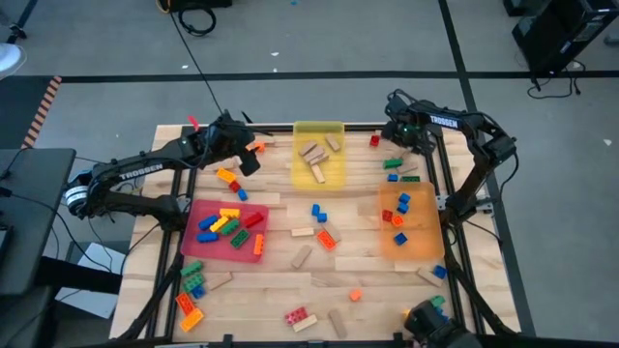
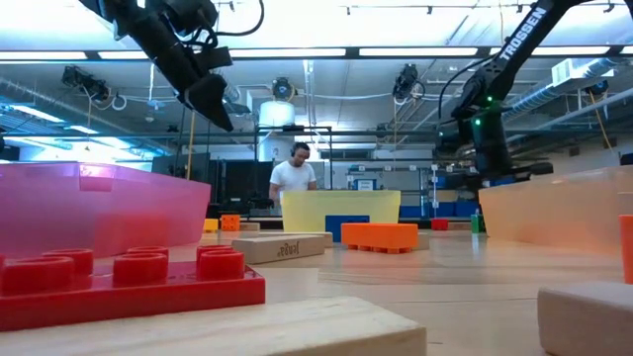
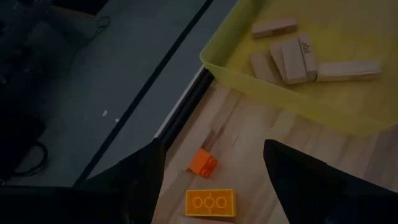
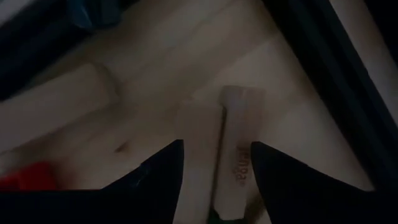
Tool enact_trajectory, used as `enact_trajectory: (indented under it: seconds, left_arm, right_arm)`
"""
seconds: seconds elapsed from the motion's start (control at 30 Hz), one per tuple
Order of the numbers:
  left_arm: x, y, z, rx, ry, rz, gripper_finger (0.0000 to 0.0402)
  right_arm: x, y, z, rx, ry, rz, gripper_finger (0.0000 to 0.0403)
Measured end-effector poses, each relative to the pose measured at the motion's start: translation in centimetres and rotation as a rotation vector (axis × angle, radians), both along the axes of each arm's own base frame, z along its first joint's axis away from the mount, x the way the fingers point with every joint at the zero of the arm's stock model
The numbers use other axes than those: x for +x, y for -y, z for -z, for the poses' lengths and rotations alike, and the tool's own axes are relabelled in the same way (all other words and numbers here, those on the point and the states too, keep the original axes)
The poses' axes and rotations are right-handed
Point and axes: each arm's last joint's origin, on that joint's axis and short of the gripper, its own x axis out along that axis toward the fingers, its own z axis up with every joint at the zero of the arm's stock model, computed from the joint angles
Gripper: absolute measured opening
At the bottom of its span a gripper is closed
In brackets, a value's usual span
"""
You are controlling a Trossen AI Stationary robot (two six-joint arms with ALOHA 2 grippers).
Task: Sort blocks by size
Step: Put the wooden block into the yellow bin
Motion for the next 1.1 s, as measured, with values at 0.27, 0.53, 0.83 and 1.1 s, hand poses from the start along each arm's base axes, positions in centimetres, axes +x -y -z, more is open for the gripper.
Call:
enact_trajectory:
  seconds: [0.27, 0.53, 0.83, 1.1]
  left_arm:
    - [0.0, 0.0, 0.0, -0.006, 0.002, -0.005, 0.0280]
    - [0.0, 0.0, 0.0, -0.014, 0.021, -0.017, 0.0280]
    - [0.0, 0.0, 0.0, -0.017, 0.015, -0.017, 0.0280]
    - [0.0, 0.0, 0.0, -0.014, 0.010, -0.013, 0.0280]
  right_arm:
    - [0.3, -1.5, 1.0, 0.019, -0.071, -0.032, 0.0205]
    - [0.7, -1.9, 1.3, -0.012, -0.091, -0.039, 0.0172]
    - [0.7, -2.5, 2.0, -0.017, -0.098, -0.038, 0.0073]
    - [1.1, -2.8, 2.1, -0.021, -0.108, -0.059, 0.0088]
